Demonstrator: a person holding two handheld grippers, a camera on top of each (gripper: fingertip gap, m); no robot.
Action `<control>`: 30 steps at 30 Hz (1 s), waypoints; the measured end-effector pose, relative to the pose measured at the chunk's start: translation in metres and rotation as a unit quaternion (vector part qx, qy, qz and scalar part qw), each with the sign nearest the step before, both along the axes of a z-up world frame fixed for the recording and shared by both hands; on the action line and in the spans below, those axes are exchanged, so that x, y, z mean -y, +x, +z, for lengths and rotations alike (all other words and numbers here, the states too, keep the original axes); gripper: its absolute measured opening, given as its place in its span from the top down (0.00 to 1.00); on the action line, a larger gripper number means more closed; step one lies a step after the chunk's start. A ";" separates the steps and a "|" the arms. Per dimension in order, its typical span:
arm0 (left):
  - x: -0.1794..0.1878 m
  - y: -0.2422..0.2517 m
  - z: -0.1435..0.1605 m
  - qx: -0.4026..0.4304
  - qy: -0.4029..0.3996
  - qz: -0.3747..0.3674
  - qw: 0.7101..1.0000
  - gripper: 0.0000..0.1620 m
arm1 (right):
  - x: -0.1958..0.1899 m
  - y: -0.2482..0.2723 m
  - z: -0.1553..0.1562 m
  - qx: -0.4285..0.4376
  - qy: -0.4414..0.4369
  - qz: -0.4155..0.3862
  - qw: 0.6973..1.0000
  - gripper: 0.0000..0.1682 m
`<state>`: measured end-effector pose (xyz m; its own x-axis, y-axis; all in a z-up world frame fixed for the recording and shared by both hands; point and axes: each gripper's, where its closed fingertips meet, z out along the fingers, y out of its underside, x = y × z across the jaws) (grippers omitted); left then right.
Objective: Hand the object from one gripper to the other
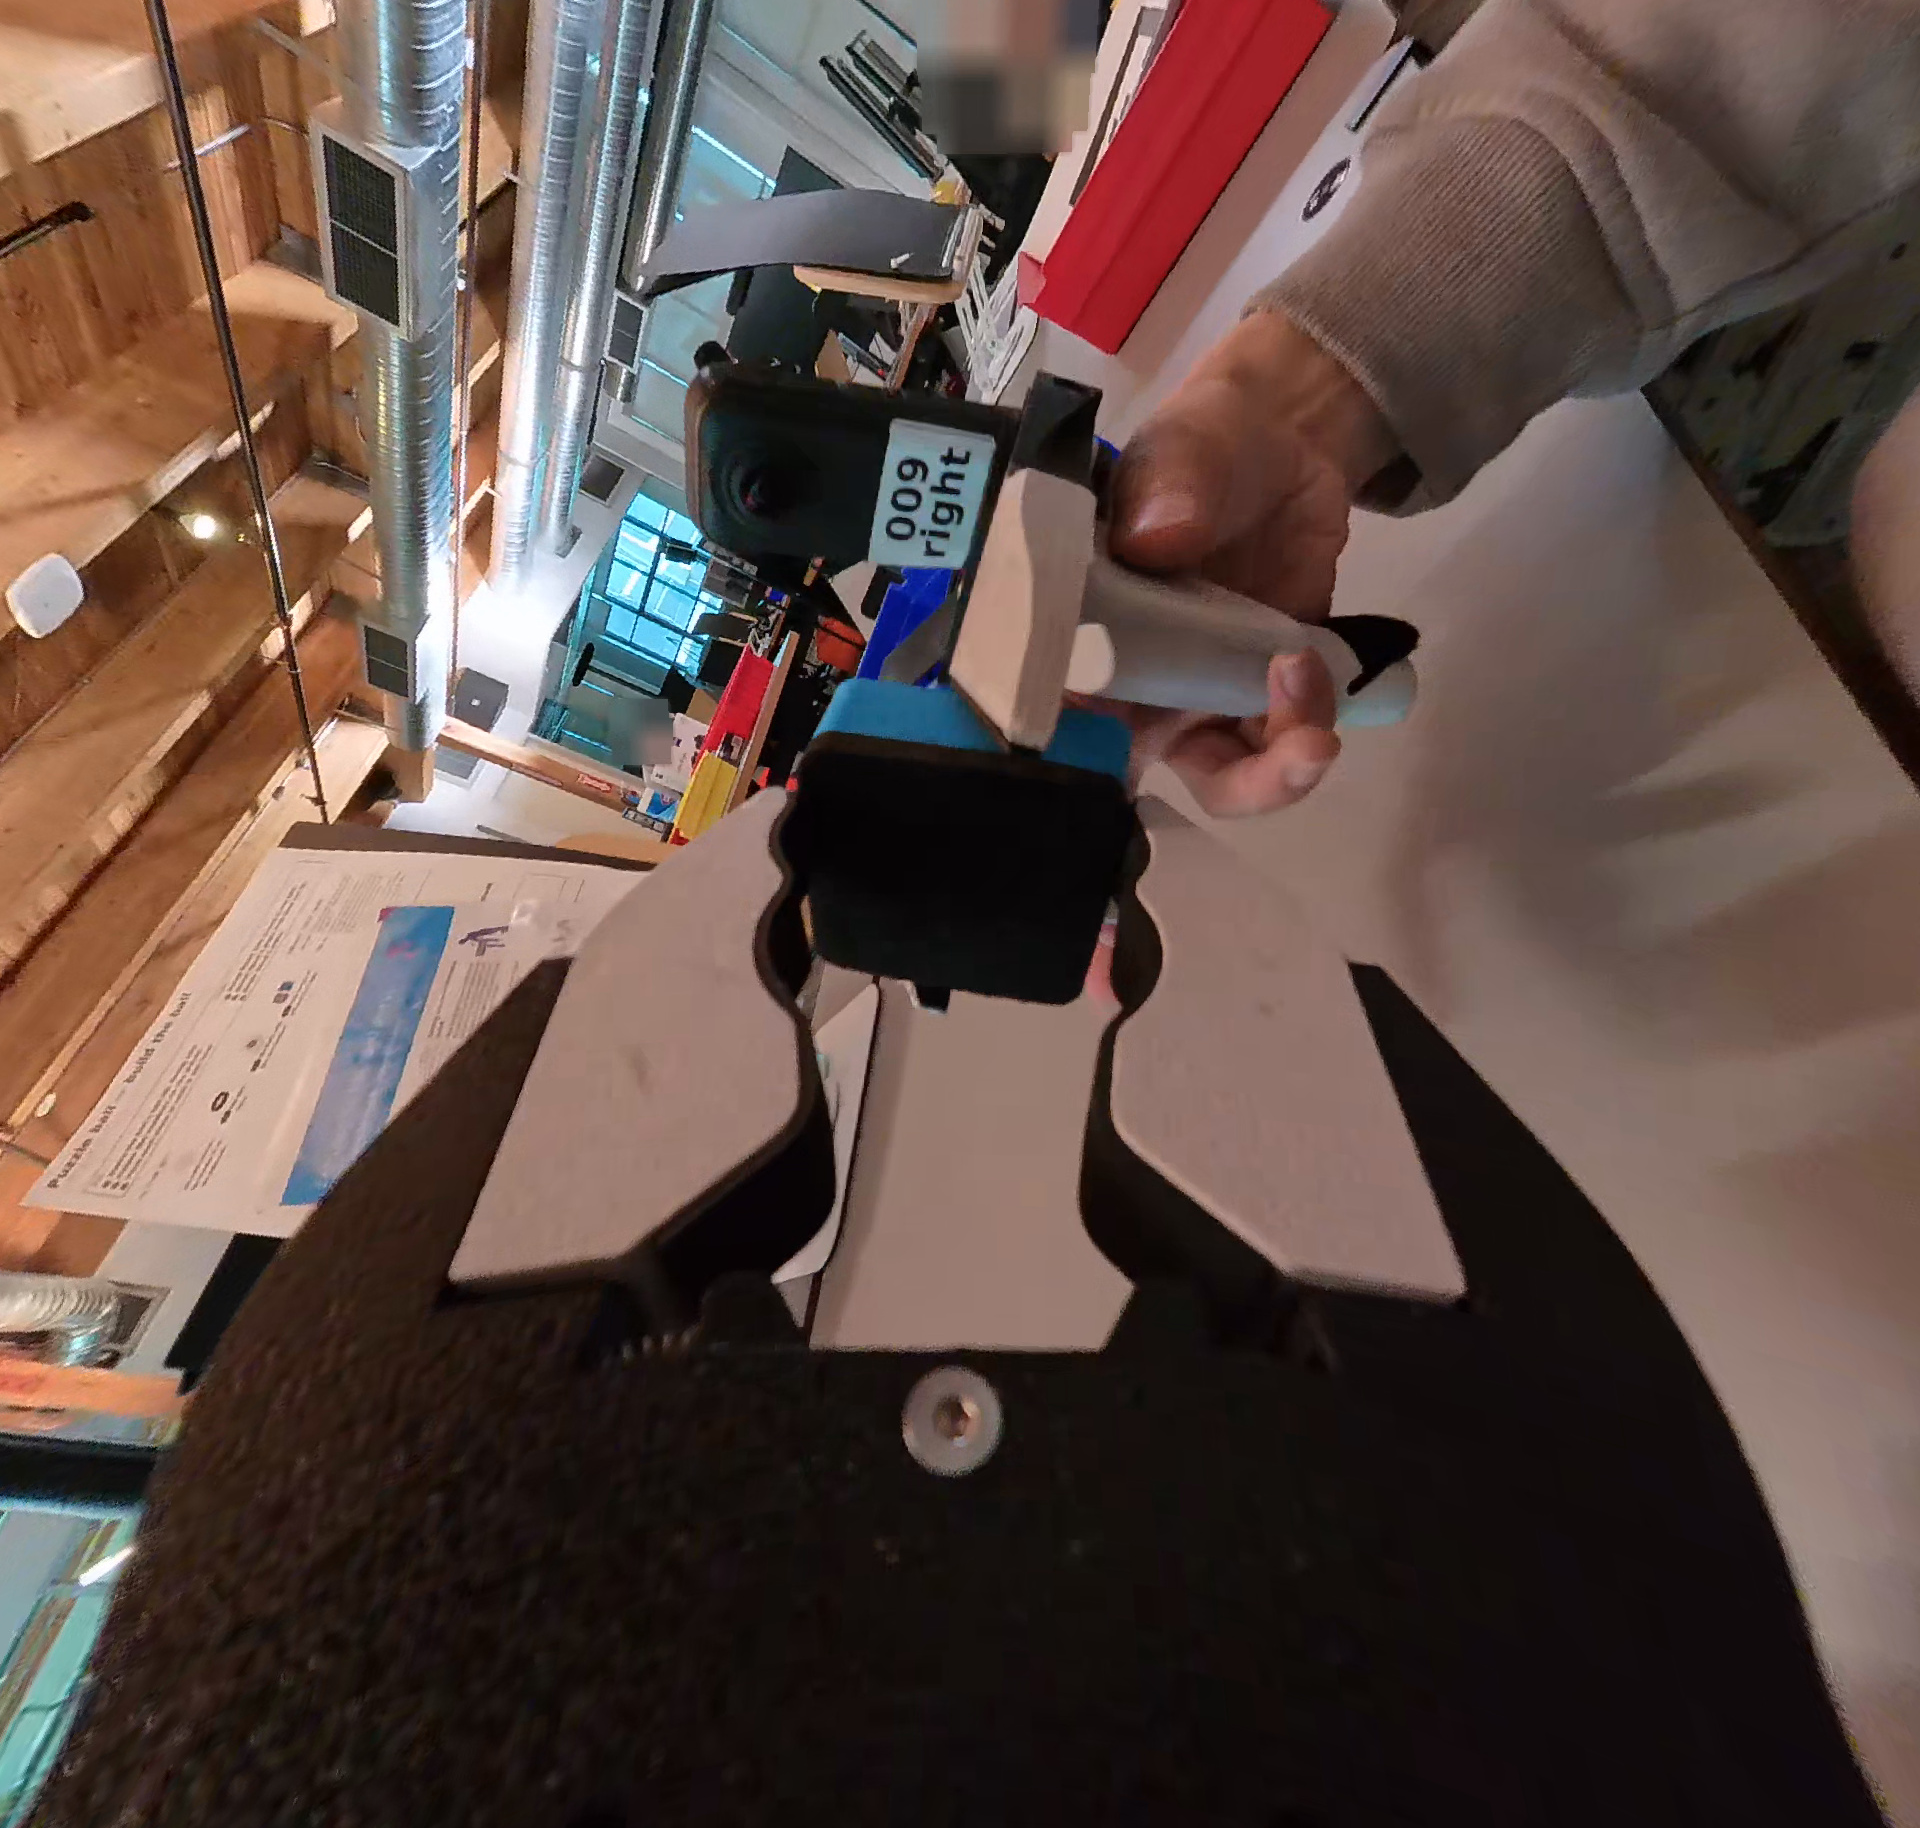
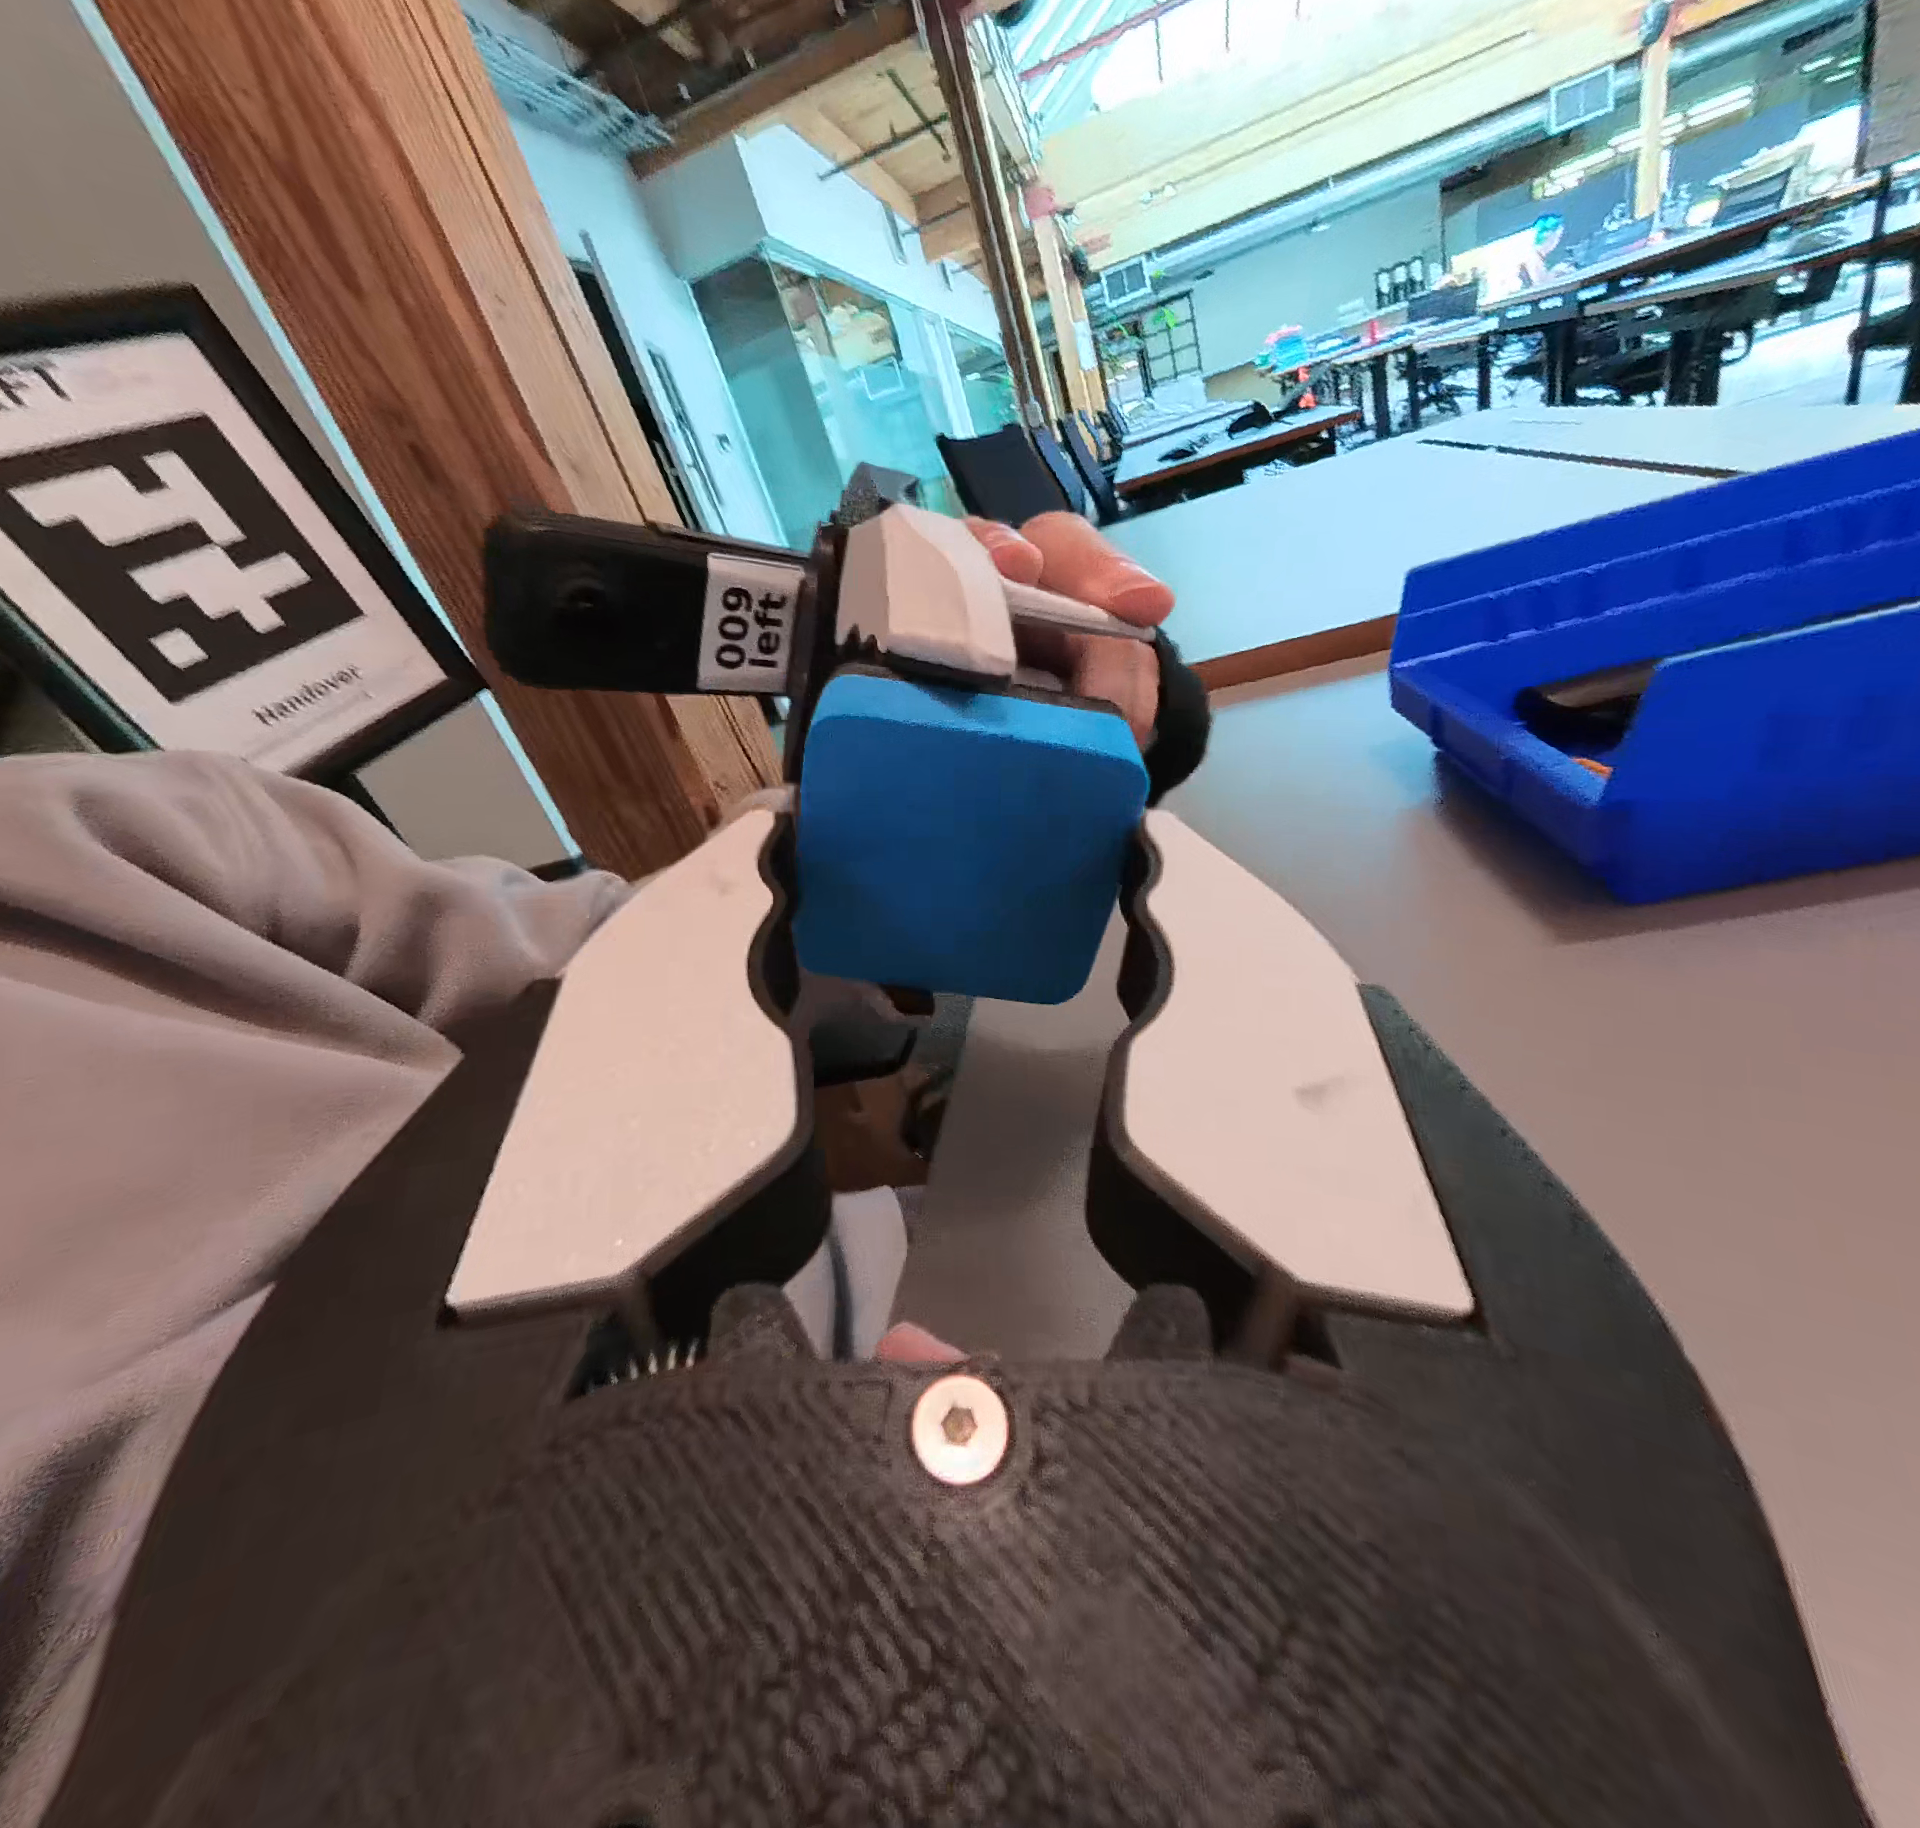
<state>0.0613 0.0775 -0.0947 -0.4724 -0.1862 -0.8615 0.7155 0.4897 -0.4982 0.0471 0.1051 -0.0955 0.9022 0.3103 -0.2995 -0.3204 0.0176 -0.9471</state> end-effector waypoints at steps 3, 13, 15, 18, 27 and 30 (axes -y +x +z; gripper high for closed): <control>-0.003 0.009 -0.006 -0.004 0.015 0.035 0.999 0.65 | -0.001 0.010 -0.006 0.034 -0.022 -0.035 0.999 0.65; -0.009 0.009 0.015 -0.394 -0.230 -0.041 0.889 0.45 | 0.021 0.041 0.024 0.487 0.059 -0.277 0.826 0.65; -0.005 0.007 0.013 -0.508 -0.259 -0.072 0.818 0.46 | 0.021 0.033 0.024 0.564 0.066 -0.277 0.775 0.65; 0.003 -0.004 0.001 -0.617 -0.238 -0.108 0.742 0.55 | 0.014 0.025 0.015 0.616 0.055 -0.259 0.742 0.65; 0.015 -0.010 -0.028 -0.655 -0.179 -0.112 0.725 0.64 | 0.004 0.020 -0.004 0.659 0.022 -0.231 0.716 0.65; 0.014 -0.003 -0.035 -0.643 -0.173 -0.082 0.742 0.64 | 0.004 0.025 -0.010 0.653 -0.006 -0.227 0.722 0.65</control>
